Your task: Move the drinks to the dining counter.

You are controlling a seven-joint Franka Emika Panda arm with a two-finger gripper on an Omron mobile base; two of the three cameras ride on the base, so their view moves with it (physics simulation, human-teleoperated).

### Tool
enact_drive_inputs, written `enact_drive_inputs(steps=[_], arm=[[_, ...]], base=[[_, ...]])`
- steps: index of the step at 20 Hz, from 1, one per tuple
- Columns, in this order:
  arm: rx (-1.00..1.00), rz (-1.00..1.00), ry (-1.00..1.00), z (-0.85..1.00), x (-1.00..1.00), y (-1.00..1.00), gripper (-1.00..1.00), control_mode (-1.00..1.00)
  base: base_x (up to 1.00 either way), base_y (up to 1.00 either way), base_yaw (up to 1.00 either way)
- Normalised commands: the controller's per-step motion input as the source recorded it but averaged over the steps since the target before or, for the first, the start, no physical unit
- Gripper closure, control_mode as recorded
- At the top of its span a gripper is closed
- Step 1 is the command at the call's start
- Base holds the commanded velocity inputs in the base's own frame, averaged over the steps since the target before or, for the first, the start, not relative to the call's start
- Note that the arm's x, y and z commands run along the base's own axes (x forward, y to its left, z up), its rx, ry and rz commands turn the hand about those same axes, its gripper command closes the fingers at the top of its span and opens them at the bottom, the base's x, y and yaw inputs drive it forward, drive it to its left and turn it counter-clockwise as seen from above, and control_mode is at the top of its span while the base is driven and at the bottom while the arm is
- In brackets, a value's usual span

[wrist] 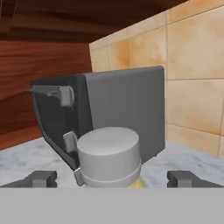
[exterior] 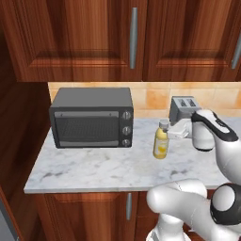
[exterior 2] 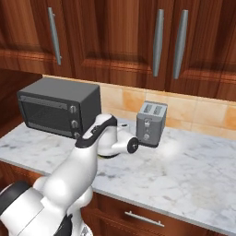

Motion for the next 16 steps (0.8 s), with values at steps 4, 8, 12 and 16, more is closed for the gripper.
enact_drive_inputs(steps=[4,8,12,16], arm=[[0.0,0.0,0.0,-0.06,0.19,0.03,-1.0,-1.0],[0.0,0.0,0.0,-0.01,0.17,0.06,-1.0,-1.0],[0.0,0.0,0.0,0.0,0.13,0.11,-1.0,-1.0],[0.0,0.0,0.0,-0.03,0.1,0.16,-1.0,-1.0]], base=[[0.0,0.0,0.0],[0.0,0.0,0.0],[0.0,0.0,0.0],[0.0,0.0,0.0]])
